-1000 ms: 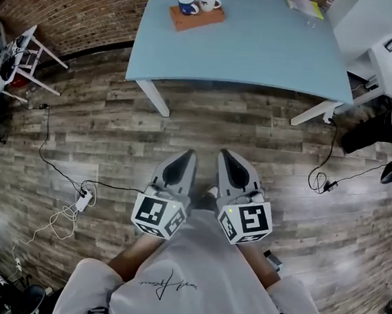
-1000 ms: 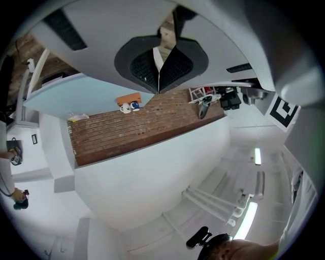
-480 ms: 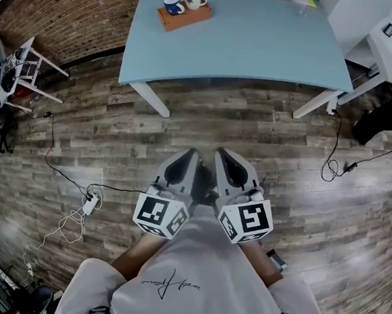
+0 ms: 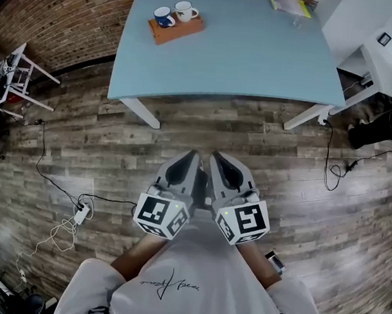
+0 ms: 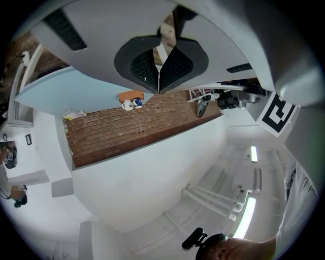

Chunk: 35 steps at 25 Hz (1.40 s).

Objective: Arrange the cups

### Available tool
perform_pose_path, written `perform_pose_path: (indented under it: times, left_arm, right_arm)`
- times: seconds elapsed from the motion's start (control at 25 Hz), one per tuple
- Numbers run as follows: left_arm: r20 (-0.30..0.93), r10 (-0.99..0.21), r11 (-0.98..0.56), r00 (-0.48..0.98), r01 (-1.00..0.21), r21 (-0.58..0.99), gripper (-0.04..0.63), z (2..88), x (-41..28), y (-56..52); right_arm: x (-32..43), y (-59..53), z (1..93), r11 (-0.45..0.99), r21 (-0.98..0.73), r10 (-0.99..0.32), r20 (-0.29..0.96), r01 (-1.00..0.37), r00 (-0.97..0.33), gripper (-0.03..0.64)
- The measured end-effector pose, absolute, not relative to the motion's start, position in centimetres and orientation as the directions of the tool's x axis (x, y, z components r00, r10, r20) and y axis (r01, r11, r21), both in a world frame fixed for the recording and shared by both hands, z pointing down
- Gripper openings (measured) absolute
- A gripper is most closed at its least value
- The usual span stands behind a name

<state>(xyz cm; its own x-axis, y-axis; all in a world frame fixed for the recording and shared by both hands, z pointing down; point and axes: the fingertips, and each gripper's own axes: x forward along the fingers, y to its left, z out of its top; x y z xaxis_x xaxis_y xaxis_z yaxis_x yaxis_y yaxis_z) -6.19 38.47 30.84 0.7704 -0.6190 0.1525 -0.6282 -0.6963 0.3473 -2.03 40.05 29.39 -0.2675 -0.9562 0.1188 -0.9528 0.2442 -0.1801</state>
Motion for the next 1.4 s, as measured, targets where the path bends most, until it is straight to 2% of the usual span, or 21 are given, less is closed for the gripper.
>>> perform_pose_path:
  times: [0.2,0.64,1.0,1.4]
  left_arm:
    - [0.193,-0.604,-0.693,0.773,-0.629,0.352,0.009,31.0,-4.5,35.5]
    - [0.190,-0.612,-0.688,0.768,-0.635,0.350,0.008,30.5,-2.0,28.5]
    - [0.206,-0.639,-0.652,0.741,-0.664,0.366,0.008,30.9,-3.8,22.5]
    - [0.164,-0.661,-0.638,0.732,-0.664,0.391,0.008,30.8,-6.4,19.1]
  right_arm:
    - [-0.5,37.1,29.4,0.246,-0.189,-0.952,0.135,-0.951,-0.273,0.021]
    - [0.8,30.0,30.5,0.265,-0.214,-0.938,0.170,-0.940,-0.303,0.021]
    - [0.1,23.2,30.5,0.319,-0.224,-0.917,0.171,-0.921,-0.359,0.021]
    - [-3.1,19.8,30.1,0.383,-0.198,-0.892,0.174,-0.902,-0.417,0.021]
